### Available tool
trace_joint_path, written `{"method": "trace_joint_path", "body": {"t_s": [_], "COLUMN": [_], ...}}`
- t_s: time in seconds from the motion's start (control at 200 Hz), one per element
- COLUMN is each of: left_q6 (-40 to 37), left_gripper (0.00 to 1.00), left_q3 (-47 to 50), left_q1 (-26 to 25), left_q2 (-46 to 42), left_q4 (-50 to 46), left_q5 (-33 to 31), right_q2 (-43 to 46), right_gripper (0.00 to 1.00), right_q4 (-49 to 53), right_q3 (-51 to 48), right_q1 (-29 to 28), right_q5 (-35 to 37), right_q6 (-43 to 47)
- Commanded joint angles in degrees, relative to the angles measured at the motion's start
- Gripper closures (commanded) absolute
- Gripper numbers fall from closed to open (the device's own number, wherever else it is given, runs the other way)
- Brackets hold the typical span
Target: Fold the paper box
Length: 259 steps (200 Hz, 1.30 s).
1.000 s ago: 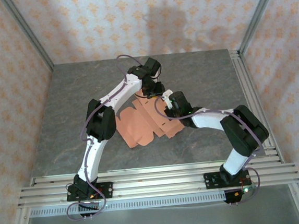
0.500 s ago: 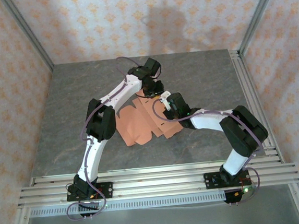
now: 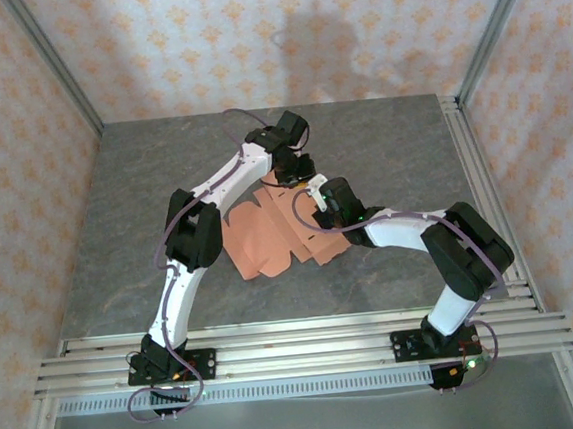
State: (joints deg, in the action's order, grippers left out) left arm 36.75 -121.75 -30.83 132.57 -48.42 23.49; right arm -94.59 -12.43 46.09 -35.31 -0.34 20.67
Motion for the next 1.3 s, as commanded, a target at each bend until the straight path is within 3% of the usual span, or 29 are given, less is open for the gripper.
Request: {"method": "trace_joint_path", "body": {"t_s": [0.0,0.11,0.205,0.33,0.521,0.721,0.796,0.871,0.966,1.076,1.291], "left_q6": [-0.1,-0.4,-0.7,-2.4,-4.2,-5.2,-5.6,-5.9,-10.1,-14.0,-16.7], "left_gripper": [0.84,0.84,0.6,0.37,0.19,0.01,0.0,0.06,0.08,0.15,0.18], "left_q3": [-0.1,-0.1,0.3,1.5,7.0,19.3,25.4,30.7,35.6,38.2,39.4], "left_q1": [-0.9,-0.9,-0.9,-0.6,1.5,5.6,8.1,10.7,13.2,15.3,16.1], "left_q2": [-0.7,-0.9,-1.6,-5.0,-12.9,-22.7,-27.3,-30.6,-33.3,-33.3,-29.4], "left_q4": [2.5,2.4,2.5,1.5,3.2,10.1,13.8,16.9,18.5,18.7,21.0], "left_q5": [2.0,1.8,1.7,-1.4,-5.5,-7.3,-6.5,-3.8,-3.2,-1.9,4.5], "right_q2": [1.9,1.8,1.9,1.5,1.6,2.5,2.9,3.4,3.9,4.6,5.4], "right_gripper": [1.0,1.0,1.0,1.0,1.0,1.0,1.0,1.0,1.0,1.0,1.0], "right_q4": [-2.1,-2.0,-2.1,-2.0,-3.0,-4.2,-4.5,-4.4,-4.3,-4.0,-3.5], "right_q3": [0.2,0.2,0.2,0.4,-0.4,-1.3,-1.7,-1.9,-2.1,-2.2,-2.2], "right_q1": [-1.0,-1.0,-0.9,-0.6,0.1,1.0,1.7,2.2,2.9,3.9,4.4], "right_q5": [-2.2,-1.9,-1.2,-0.5,-1.5,-3.7,-5.1,-6.3,-7.5,-10.9,-12.6], "right_q6": [1.1,1.0,0.3,-1.1,-2.6,-4.2,-5.1,-5.6,-6.1,-7.6,-8.4]}}
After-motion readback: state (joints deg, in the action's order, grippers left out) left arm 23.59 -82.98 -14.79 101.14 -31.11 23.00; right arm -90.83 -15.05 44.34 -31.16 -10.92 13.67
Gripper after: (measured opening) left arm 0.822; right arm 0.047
